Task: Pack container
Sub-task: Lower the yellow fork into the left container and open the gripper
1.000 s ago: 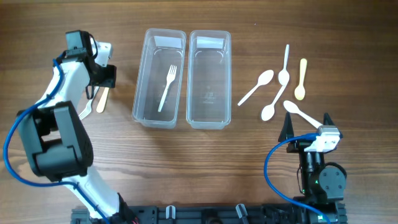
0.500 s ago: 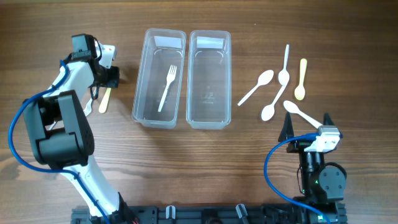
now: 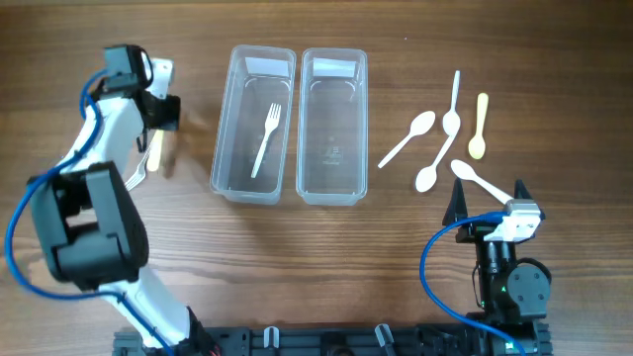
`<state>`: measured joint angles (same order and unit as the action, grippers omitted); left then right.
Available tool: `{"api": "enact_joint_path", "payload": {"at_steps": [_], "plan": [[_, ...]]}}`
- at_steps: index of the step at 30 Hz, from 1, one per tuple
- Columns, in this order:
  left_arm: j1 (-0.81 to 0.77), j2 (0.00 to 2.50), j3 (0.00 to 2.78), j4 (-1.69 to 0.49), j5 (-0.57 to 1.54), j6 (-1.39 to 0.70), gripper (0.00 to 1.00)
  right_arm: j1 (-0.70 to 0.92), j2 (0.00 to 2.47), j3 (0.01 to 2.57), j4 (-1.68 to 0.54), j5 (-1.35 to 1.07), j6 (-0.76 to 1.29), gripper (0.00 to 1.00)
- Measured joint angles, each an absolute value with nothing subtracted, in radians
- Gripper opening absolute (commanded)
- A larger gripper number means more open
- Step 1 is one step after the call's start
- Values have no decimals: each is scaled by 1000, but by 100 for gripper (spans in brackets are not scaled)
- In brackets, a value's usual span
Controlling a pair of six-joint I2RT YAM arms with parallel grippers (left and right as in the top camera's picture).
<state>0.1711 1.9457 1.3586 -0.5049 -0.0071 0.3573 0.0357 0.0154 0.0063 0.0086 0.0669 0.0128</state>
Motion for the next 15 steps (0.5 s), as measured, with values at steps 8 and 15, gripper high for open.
{"api": "enact_joint_path", "payload": {"at_steps": [8,15], "plan": [[13,1755,1359,-593,112,236,20,36,15,6,9,67,13,100],[-113,1754,1359,-690,156,148,20,35,15,6,9,67,13,100]]}}
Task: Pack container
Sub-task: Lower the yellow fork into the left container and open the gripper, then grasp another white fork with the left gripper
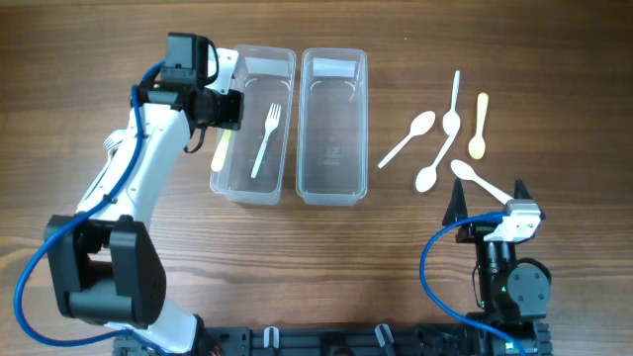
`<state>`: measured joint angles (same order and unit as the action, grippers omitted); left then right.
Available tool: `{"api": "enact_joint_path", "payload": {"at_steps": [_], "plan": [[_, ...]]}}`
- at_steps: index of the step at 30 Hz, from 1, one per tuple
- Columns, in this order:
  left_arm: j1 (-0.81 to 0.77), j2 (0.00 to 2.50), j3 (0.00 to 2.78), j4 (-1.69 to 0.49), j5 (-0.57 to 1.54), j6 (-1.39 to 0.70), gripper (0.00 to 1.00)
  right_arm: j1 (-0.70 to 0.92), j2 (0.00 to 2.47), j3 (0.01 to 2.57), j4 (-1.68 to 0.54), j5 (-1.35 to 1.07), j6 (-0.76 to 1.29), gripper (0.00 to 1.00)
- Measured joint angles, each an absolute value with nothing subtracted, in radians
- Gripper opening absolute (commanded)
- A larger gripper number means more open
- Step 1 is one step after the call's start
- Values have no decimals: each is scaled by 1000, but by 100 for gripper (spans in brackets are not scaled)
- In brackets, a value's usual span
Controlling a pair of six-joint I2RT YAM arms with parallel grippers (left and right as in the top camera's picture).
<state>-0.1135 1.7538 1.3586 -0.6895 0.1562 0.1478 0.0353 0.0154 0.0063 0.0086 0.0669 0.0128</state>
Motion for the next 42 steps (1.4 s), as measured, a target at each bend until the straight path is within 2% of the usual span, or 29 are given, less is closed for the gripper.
{"api": "enact_joint_path", "payload": {"at_steps": [2,3,4,6,12,13,14,18,23,28,31,37,42], "plan": [[-118,1754,1359,-707,156,125,24,36,15,6,9,67,13,100],[-118,1753,1359,-707,156,117,48,36,15,6,9,67,13,100],[-118,1754,1359,-707,156,111,66,36,15,6,9,67,13,100],[-118,1754,1359,-704,157,105,79,36,15,6,9,67,13,100],[-118,1754,1375,-667,188,91,74,35,15,6,9,67,13,100],[-118,1753,1392,-670,175,91,76,36,15,6,9,67,13,100],[-116,1750,1425,-680,125,92,82,35,15,6,9,67,13,100],[-11,1650,1491,-770,-97,125,88,36,15,6,9,67,13,100],[218,1648,1497,-928,-147,199,75,36,15,6,9,67,13,100],[385,1716,1497,-982,2,430,69,36,15,6,9,67,13,100],[400,1779,1497,-988,71,501,63,36,15,6,9,67,13,100],[392,1985,1497,-999,145,613,60,36,15,6,9,67,13,100],[392,2055,1497,-990,179,627,58,36,15,6,9,67,13,100]]}}
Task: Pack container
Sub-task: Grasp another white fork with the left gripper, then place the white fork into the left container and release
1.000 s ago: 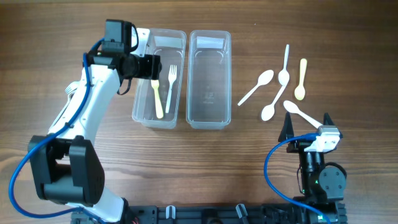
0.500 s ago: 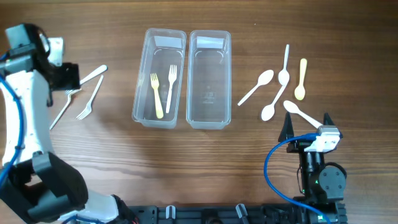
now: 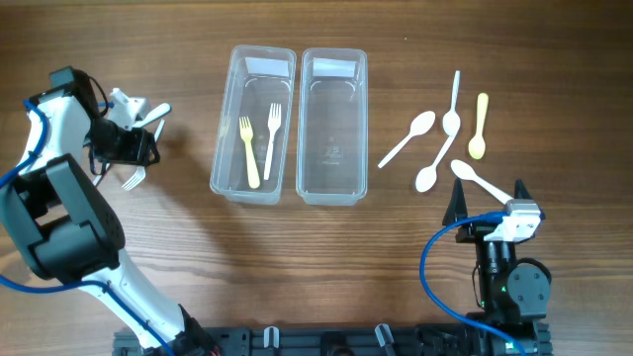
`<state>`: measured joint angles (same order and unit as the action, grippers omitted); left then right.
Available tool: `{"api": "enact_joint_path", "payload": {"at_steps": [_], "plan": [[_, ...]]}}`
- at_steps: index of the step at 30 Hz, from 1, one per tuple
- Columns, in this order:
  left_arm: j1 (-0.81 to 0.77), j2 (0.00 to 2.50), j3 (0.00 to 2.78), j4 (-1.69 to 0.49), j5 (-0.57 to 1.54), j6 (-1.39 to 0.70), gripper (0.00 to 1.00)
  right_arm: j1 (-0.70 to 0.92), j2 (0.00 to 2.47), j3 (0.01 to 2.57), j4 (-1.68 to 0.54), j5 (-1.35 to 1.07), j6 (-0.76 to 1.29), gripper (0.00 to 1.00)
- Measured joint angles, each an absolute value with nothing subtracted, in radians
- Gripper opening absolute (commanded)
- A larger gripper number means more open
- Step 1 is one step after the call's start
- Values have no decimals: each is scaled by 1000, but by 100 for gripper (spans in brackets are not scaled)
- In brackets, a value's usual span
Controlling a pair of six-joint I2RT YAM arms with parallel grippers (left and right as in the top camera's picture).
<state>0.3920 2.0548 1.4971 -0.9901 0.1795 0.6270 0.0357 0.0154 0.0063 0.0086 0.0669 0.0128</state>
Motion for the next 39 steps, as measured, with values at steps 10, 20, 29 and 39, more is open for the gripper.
{"api": "enact_joint_path", "payload": {"at_steps": [10,20,29,39], "plan": [[388,2124,1499,-941,205,632,35,36,15,6,9,67,13,100],[388,2127,1499,-962,205,643,4,36,15,6,9,67,13,100],[369,2125,1556,-1032,179,643,4,35,15,6,9,67,13,100],[121,1899,1885,-1193,240,537,4,36,15,6,9,67,13,100]]}}
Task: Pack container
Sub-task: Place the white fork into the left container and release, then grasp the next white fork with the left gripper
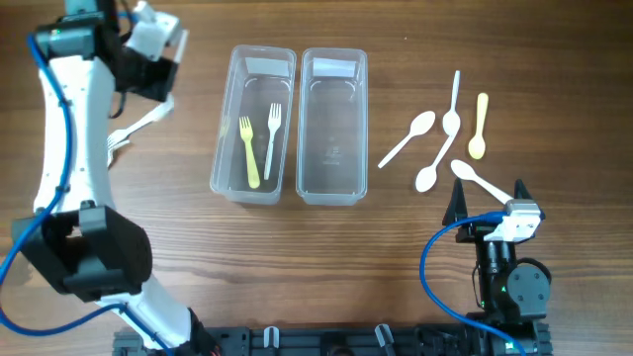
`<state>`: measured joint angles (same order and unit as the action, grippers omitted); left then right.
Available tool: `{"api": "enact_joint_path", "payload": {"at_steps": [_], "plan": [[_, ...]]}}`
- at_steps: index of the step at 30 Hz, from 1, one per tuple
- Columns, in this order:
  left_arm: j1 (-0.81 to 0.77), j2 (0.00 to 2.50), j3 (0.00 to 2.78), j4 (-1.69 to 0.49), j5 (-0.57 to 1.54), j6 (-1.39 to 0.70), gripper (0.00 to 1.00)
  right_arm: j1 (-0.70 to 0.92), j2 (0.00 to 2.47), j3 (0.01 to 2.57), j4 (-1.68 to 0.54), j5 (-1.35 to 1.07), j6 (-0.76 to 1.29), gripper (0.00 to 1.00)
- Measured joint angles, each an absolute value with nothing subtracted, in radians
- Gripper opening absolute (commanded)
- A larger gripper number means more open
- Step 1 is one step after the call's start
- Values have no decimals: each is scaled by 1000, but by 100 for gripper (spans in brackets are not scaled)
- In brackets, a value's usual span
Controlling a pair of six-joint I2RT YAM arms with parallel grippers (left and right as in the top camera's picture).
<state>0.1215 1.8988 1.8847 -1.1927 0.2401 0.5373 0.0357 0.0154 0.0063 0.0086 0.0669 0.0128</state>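
Two clear containers stand side by side. The left container [226, 129] holds a yellow fork [248, 151] and a white fork [272, 138]. Nothing lies in the right container [332, 178]. My left gripper [158, 97] is at the far left of the table, shut on the handle end of another white fork [132, 129], which slants down to the left. Several white spoons [407, 136] and a yellow spoon [480, 127] lie at the right. My right gripper [490, 203] stands open just below the nearest spoon [477, 180].
The left arm [69, 138] runs down the table's left edge to its base. A blue cable [435, 267] loops beside the right arm's base. Bare wood lies in front of the containers.
My left gripper was low beside the white fork lying at the far left. Now it is farther back and a little right, shut on that fork. The right arm has not moved.
My left gripper held a yellow fork at the far left, with one white fork in the left container. Then it carried the yellow fork over that container's left edge. Then the yellow fork lay inside and the gripper was back by a white fork, which it now holds.
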Motion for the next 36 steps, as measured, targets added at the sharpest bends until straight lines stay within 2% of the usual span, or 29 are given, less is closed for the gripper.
{"api": "enact_joint_path", "payload": {"at_steps": [3,9,10,11,13,19,21,24,27,32,34,36], "plan": [[44,1904,1884,-1176,332,453,4,36,15,6,9,67,13,100],[-76,1946,1884,-1161,369,291,4,36,15,6,9,67,13,100],[-93,1966,1884,-1160,369,264,27,36,15,6,9,67,13,100],[-114,1991,1884,-1158,369,242,56,36,15,6,9,67,13,100],[-154,2026,1884,-1150,370,221,61,36,15,6,9,67,13,100],[-172,2034,1884,-1121,376,195,63,36,15,6,9,67,13,100],[-127,2030,1884,-1137,339,192,80,36,15,6,9,67,13,100],[-3,1977,1884,-1167,205,182,80,36,15,6,9,67,13,100],[191,1879,1895,-1197,104,181,75,36,15,6,9,67,13,100],[392,1873,1901,-1284,71,186,64,36,15,6,9,67,13,100],[435,1880,1901,-1303,52,197,64,36,15,6,9,67,13,100],[448,1882,1875,-1300,18,235,70,36,15,6,9,67,13,100]]}}
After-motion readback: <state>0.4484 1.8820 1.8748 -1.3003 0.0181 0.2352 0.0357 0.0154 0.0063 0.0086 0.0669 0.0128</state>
